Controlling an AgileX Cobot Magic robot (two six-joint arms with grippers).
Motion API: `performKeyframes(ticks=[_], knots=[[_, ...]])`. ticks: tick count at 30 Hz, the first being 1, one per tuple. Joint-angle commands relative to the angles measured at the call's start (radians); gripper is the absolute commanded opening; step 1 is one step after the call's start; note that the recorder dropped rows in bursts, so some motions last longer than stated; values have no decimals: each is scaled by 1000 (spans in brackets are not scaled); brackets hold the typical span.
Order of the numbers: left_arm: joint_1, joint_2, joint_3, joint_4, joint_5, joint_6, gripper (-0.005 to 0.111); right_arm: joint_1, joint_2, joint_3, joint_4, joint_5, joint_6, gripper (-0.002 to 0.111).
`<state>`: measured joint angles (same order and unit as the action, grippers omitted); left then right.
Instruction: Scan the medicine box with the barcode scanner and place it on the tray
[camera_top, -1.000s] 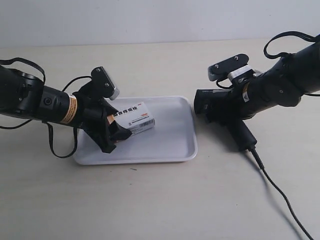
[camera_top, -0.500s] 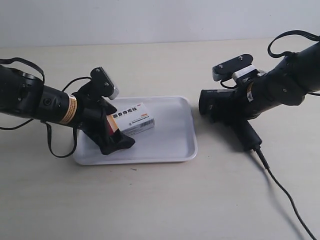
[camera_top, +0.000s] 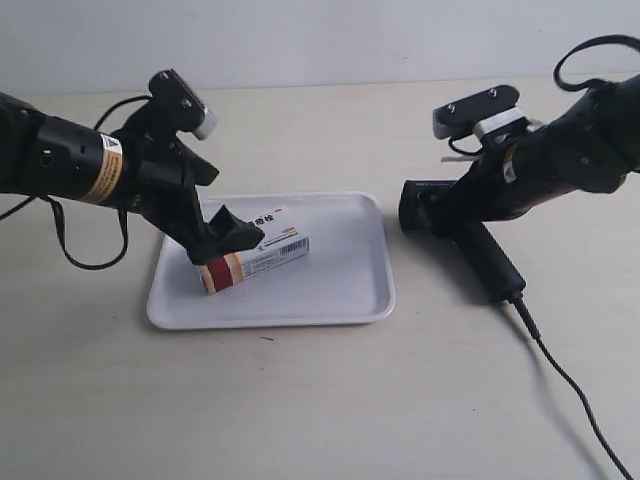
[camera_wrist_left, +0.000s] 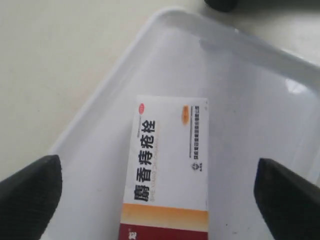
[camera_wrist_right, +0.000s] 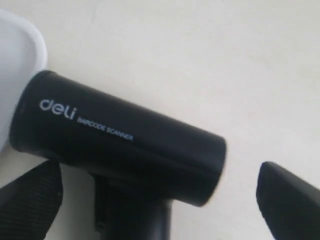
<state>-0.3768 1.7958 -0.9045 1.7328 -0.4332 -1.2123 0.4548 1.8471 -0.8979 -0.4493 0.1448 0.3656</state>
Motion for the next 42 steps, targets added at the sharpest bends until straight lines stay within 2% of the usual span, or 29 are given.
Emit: performKeyframes(ticks=[1, 3, 6, 7, 8, 9, 10, 12, 13, 16, 19, 23, 28, 35, 42], knots=[[-1, -131, 37, 12, 1, -48, 92, -2, -208, -5, 6, 147, 0, 97], [-1, -197, 56, 12, 1, -57, 76, -2, -308, 9, 21, 180, -3, 88], [-1, -304, 87, 12, 1, -120, 40, -2, -509, 62, 31, 159, -6, 64], [-1, -349, 107, 12, 1, -150, 21, -2, -575, 92, 31, 133, -6, 51], [-1, -380, 125, 12, 1, -165, 8, -2, -640, 115, 31, 107, -2, 42], [-1, -416, 147, 12, 5, -175, 1, -2, -691, 141, 31, 76, 1, 33], [-1, -453, 186, 12, 18, -185, 2, -2, -764, 182, 31, 18, 1, 20], [-1, -518, 249, -7, 55, -187, 1, -2, -856, 251, 42, -71, 5, 3], [-1, -564, 288, -70, 94, -182, 1, -2, -921, 291, 59, -123, 5, 0], [-1, -677, 408, -201, 214, -149, 1, -2, -1052, 413, 87, -231, 5, 0], [-1, -808, 520, -277, 257, -127, 1, -2, -1150, 516, 92, -275, 4, 0], [-1, -1001, 659, -344, 318, -129, 1, -2, -1231, 602, 136, -277, 4, 0], [-1, -1243, 789, -390, 409, -146, 1, -2, -1270, 623, 136, -241, 4, 0], [-1, -1436, 858, -356, 369, -146, 1, -2, -1273, 623, 145, -247, 0, 0], [-1, -1475, 858, -335, 376, -122, 1, -2, -1273, 623, 144, -247, 2, 0]])
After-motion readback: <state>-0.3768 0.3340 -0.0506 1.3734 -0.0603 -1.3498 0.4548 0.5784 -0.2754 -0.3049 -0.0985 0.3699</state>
